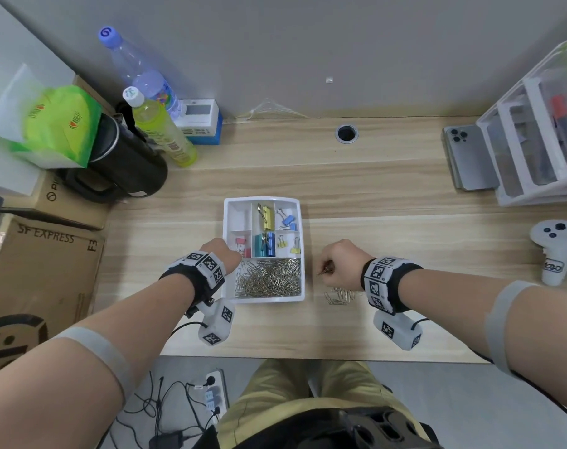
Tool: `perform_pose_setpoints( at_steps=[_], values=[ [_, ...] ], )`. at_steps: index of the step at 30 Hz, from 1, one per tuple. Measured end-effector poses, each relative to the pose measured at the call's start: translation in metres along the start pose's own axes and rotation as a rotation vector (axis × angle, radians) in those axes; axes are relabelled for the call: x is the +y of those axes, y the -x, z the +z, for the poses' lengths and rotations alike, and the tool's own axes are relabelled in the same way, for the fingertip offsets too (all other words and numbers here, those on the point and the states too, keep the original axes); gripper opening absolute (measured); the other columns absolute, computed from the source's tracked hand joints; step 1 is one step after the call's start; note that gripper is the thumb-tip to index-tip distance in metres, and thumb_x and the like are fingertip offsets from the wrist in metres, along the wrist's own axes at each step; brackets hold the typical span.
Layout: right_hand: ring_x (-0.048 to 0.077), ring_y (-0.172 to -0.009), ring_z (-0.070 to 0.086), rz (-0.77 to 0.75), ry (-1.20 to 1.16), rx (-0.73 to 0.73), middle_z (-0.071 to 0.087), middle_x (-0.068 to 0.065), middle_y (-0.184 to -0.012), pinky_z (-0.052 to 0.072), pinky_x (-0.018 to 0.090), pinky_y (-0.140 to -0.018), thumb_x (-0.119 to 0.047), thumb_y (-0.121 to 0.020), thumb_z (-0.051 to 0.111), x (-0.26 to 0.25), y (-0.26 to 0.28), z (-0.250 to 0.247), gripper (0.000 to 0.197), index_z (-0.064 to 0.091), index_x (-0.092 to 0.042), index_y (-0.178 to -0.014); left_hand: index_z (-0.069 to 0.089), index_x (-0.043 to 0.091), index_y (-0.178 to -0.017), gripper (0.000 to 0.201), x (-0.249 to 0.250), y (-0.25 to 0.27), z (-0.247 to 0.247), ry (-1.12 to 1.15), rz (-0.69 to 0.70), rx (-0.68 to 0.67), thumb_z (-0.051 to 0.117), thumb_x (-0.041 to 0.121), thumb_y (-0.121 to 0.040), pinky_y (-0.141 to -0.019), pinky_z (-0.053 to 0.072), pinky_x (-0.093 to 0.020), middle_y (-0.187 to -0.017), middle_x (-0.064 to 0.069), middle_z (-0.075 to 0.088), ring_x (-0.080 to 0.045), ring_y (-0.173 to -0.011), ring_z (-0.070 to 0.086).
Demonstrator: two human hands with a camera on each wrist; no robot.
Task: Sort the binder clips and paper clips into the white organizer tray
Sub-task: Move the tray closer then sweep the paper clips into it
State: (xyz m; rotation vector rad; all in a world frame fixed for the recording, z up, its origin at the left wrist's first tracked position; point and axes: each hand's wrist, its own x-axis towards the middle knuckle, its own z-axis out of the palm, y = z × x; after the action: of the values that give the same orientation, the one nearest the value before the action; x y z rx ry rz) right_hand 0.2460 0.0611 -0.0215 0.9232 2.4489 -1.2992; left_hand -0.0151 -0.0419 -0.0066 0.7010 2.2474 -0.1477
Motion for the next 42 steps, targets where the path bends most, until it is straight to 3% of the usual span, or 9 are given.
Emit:
perform_pose_setpoints(
  at_steps=[4,11,18,25,31,33,37,40,42],
  values=[
    [0.006,-0.079,0.064,-0.040,-0.069,0.002,0.071,-0.004,-0.091,0.053,0.016,-0.078,-0.007,-0.079,0.070,-0.034,-0.017,0.012,0.016,0.077,-0.016,-0.091,0.048,0.009,-0.071,0.019,-0.002,0.000,0.000,0.004,0.010,-0.002,0.052,0.018,-0.087,-0.057,0.046,-0.027,-0.065,-0.006,0.055,-0.022,-0.058,0.055],
    [0.016,-0.091,0.068,-0.132,0.007,-0.073,0.074,0.003,-0.101,0.056,0.028,-0.086,-0.010,-0.085,0.070,-0.064,-0.037,0.035,0.017,0.076,-0.013,-0.101,0.049,0.010,-0.074,0.016,-0.002,-0.001,0.000,0.010,0.015,-0.016,0.054,0.019,-0.086,-0.060,0.049,-0.029,-0.070,-0.007,0.056,-0.023,-0.061,0.057],
    [0.011,-0.096,0.067,-0.141,0.029,-0.037,0.073,-0.004,-0.108,0.054,0.026,-0.091,-0.014,-0.089,0.067,-0.050,-0.030,0.025,0.022,0.075,-0.019,-0.108,0.047,0.011,-0.074,0.018,-0.002,-0.001,0.000,-0.001,0.020,-0.022,0.053,0.019,-0.089,-0.059,0.048,-0.028,-0.072,-0.007,0.055,-0.023,-0.064,0.057],
    [0.009,-0.086,0.063,-0.072,0.099,0.062,0.069,-0.008,-0.096,0.056,0.031,-0.083,-0.022,-0.087,0.064,-0.018,-0.020,-0.001,0.019,0.070,-0.023,-0.105,0.051,0.009,-0.080,0.015,-0.003,-0.001,-0.002,-0.012,0.026,-0.044,0.053,0.021,-0.089,-0.057,0.045,-0.027,-0.076,-0.007,0.057,-0.024,-0.067,0.057],
    [0.018,-0.111,0.045,0.087,0.351,-0.054,0.048,-0.003,-0.121,0.047,0.036,-0.094,-0.038,-0.072,0.075,0.041,0.001,-0.021,0.061,0.053,-0.023,-0.127,0.053,0.005,-0.087,0.014,-0.002,-0.003,0.000,0.003,0.008,-0.026,0.053,0.018,-0.089,-0.059,0.046,-0.028,-0.075,-0.008,0.055,-0.025,-0.067,0.056],
    [0.020,-0.113,0.043,0.099,0.345,-0.079,0.045,0.000,-0.124,0.045,0.036,-0.097,-0.029,-0.070,0.078,0.052,0.006,-0.020,0.066,0.052,-0.019,-0.130,0.053,0.004,-0.085,0.014,-0.002,-0.003,0.001,0.005,0.006,-0.025,0.053,0.018,-0.089,-0.056,0.044,-0.027,-0.073,-0.008,0.054,-0.024,-0.064,0.055],
    [0.025,-0.107,0.050,0.038,0.248,-0.089,0.050,0.004,-0.115,0.045,0.036,-0.094,-0.008,-0.073,0.069,0.056,0.013,-0.010,0.049,0.060,-0.013,-0.121,0.051,0.006,-0.078,0.017,-0.002,-0.004,0.002,0.002,0.000,-0.023,0.053,0.019,-0.089,-0.055,0.043,-0.027,-0.071,-0.008,0.054,-0.024,-0.062,0.054],
    [0.022,-0.101,0.055,-0.012,0.186,-0.126,0.053,0.000,-0.107,0.039,0.021,-0.083,0.002,-0.073,0.063,0.054,0.018,-0.004,0.042,0.065,-0.011,-0.114,0.051,0.006,-0.079,0.014,-0.002,-0.005,0.002,-0.002,0.000,-0.023,0.053,0.017,-0.087,-0.054,0.043,-0.027,-0.071,-0.009,0.054,-0.024,-0.061,0.054],
    [0.018,-0.096,0.055,-0.010,0.156,-0.108,0.051,-0.002,-0.103,0.042,0.020,-0.080,0.002,-0.072,0.061,0.053,0.021,-0.006,0.043,0.066,-0.010,-0.113,0.051,0.005,-0.079,0.013,-0.003,-0.006,0.002,-0.006,0.000,-0.022,0.052,0.016,-0.085,-0.055,0.043,-0.027,-0.071,-0.009,0.054,-0.025,-0.061,0.053]
  ],
)
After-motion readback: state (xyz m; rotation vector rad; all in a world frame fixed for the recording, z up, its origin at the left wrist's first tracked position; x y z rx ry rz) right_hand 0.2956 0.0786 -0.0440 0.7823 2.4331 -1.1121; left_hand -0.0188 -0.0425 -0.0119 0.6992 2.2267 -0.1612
